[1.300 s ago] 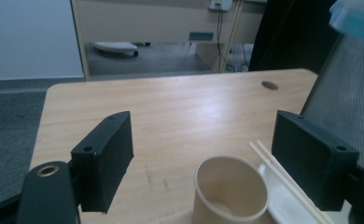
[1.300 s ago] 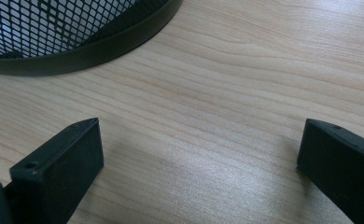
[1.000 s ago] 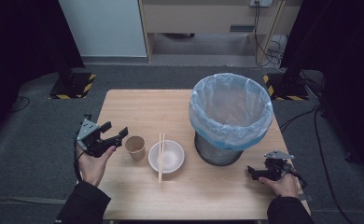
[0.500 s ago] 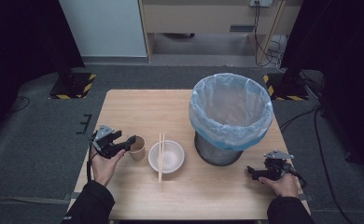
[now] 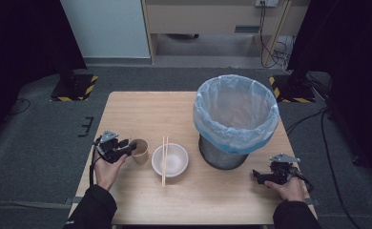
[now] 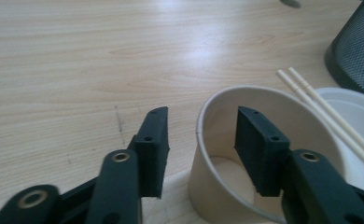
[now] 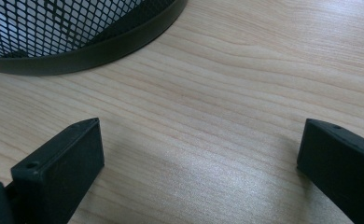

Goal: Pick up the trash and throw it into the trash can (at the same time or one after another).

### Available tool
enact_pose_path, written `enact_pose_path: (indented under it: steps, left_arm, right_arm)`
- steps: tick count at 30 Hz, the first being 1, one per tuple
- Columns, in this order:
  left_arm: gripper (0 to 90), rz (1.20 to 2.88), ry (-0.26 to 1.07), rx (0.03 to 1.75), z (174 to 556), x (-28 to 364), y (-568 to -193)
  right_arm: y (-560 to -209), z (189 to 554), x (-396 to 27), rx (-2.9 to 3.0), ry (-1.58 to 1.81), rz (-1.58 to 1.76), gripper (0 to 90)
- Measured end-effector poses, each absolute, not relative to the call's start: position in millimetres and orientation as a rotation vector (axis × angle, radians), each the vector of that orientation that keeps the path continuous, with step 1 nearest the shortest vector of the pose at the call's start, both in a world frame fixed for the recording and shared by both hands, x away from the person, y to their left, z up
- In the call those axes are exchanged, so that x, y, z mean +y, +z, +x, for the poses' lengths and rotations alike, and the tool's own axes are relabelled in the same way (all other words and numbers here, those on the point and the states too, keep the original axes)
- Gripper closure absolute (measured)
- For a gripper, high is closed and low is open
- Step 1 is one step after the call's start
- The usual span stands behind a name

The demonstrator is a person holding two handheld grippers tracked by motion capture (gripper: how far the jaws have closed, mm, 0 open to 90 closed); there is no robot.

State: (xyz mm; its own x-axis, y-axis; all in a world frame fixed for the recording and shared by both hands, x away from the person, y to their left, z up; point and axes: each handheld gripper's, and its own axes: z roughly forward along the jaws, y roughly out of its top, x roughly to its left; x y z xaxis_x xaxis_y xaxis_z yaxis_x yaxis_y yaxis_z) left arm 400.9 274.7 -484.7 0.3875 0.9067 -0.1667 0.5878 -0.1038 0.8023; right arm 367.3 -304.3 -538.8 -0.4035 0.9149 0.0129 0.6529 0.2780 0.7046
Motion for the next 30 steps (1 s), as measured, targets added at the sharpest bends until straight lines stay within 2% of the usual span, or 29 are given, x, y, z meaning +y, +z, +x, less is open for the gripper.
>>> enact_pose_path:
  steps: [16,24,30]
  left_arm:
    - [80.3,1.836,0.403,1.340,401.9,274.9,-486.0]
    - [81.6,1.828,0.419,1.327,399.8,276.2,-479.5]
    - [81.5,1.769,0.481,1.296,394.1,281.0,-464.5]
  right_arm:
    - [-538.8,367.5,-304.3,2.162,0.901,1.409,0.7]
    - [-538.8,367.5,-304.3,2.167,0.902,1.402,0.7]
    - [-538.8,367.5,-304.2,2.170,0.902,1.399,0.7]
